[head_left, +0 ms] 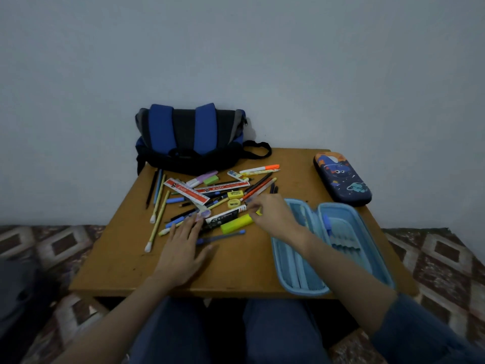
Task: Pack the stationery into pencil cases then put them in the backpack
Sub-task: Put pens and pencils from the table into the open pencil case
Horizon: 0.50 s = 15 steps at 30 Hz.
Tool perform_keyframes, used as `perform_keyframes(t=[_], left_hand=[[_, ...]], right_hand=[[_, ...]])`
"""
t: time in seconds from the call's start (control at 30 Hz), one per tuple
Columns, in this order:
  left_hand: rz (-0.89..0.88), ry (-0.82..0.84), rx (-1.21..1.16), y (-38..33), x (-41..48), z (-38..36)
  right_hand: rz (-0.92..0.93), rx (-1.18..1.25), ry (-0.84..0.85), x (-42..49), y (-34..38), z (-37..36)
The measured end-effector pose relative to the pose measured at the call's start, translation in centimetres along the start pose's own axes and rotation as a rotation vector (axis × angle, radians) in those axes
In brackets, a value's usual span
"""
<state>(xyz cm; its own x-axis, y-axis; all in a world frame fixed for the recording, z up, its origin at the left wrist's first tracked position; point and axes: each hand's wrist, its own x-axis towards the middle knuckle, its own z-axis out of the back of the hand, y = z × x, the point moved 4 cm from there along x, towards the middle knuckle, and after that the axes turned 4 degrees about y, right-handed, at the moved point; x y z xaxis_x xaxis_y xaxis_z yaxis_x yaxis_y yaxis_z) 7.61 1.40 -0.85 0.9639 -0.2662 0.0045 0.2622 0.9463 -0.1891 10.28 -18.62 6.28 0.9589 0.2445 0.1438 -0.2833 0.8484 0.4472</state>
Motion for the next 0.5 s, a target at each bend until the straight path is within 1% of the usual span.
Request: perform_keyframes(t=[0.07,0.2,0.3,0.5], left_hand=[[0.038,0.010,0.011,1.8,-0.8,-0.1],[0.073,0.010,0.029,3.9,-2.1,-0.3],[0.084,0.020,-0.024,4.3,-2.7,-0.7],[0.119,0.011,-0.051,4.4,-2.9,-1.1]], right_hand=[[0.062,-0.020,0.030,0.3,1.7,-1.4],[0.116,-0.082,0.122,0.7,3.5,-4.2],[0.159,-0.137,0.174,0.8,4.3,-5.9],[0.151,-0.290,0.302,0.8,5.0,-8.2]])
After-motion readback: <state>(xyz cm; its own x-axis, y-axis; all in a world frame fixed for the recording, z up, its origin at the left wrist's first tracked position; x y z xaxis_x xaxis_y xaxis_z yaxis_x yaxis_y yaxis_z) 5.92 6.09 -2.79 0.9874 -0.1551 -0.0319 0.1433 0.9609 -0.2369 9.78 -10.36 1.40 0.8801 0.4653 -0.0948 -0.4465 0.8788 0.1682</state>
